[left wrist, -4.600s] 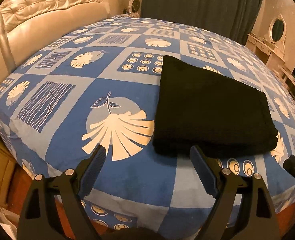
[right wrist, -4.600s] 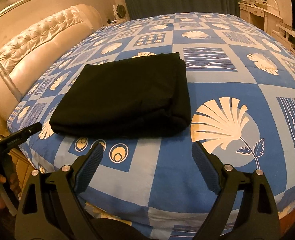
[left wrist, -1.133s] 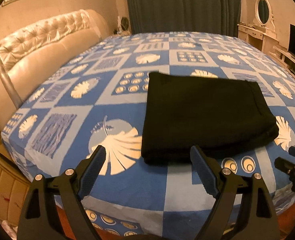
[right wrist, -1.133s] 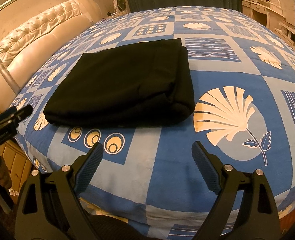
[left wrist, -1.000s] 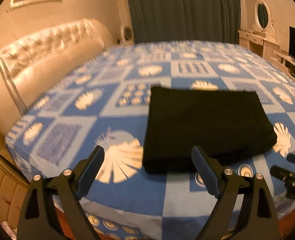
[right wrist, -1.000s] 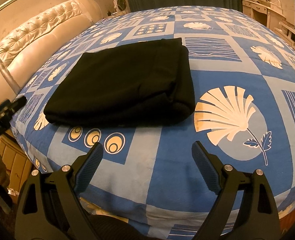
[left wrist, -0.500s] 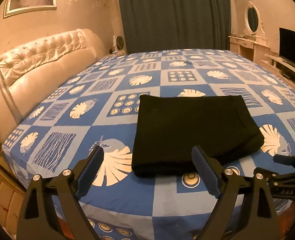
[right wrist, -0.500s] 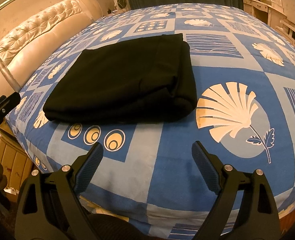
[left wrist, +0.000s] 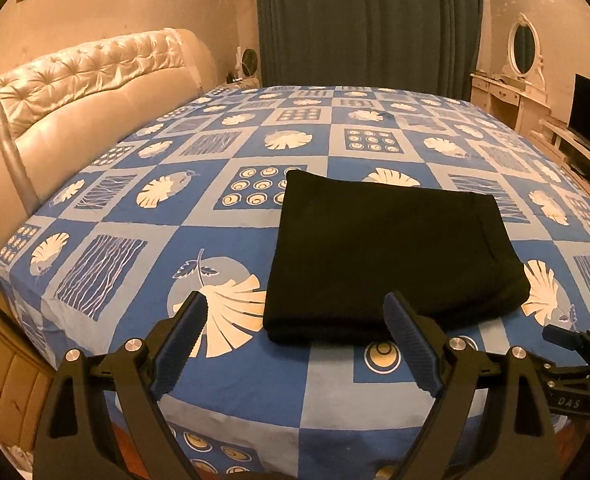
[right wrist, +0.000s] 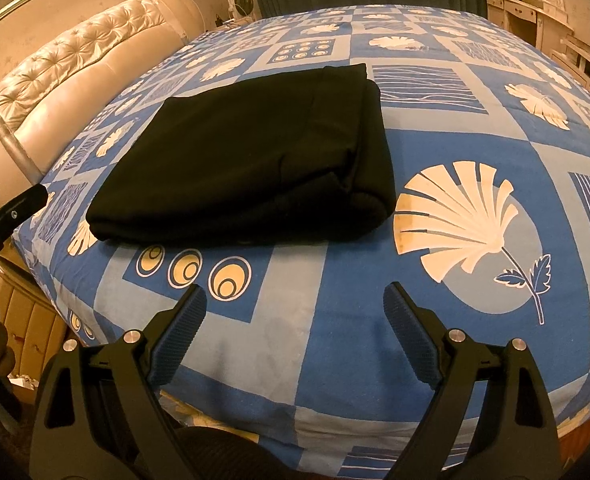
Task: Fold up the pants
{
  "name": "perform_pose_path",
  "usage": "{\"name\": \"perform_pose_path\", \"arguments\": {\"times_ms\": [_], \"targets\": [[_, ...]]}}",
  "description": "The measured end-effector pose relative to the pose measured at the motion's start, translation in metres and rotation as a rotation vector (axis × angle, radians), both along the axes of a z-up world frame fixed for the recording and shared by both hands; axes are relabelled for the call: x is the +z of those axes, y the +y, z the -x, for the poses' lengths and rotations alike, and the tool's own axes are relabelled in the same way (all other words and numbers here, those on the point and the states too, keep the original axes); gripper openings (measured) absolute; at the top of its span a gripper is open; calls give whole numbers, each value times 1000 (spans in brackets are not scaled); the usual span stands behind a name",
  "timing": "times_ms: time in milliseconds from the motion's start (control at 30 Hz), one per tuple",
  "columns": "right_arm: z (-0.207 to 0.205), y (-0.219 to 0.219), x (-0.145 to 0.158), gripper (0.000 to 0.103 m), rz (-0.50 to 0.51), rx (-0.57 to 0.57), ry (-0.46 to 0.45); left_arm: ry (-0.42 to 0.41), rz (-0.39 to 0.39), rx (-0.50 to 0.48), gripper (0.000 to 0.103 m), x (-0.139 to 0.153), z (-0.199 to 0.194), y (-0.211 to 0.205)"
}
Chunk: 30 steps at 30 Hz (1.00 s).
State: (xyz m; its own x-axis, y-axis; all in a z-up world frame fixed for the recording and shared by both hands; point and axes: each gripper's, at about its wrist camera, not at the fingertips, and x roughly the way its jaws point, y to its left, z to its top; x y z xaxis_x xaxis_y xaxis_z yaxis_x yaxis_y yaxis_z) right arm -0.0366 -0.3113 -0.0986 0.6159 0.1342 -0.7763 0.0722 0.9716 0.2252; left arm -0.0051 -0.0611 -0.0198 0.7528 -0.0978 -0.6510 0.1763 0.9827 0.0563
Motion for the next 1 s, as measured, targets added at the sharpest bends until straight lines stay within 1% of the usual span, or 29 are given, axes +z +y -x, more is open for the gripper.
{"name": "perform_pose_path", "arguments": {"times_ms": [1000], "targets": [[1, 1, -6, 90, 1, 8, 8, 31, -4, -11, 89, -6, -3, 1]]}}
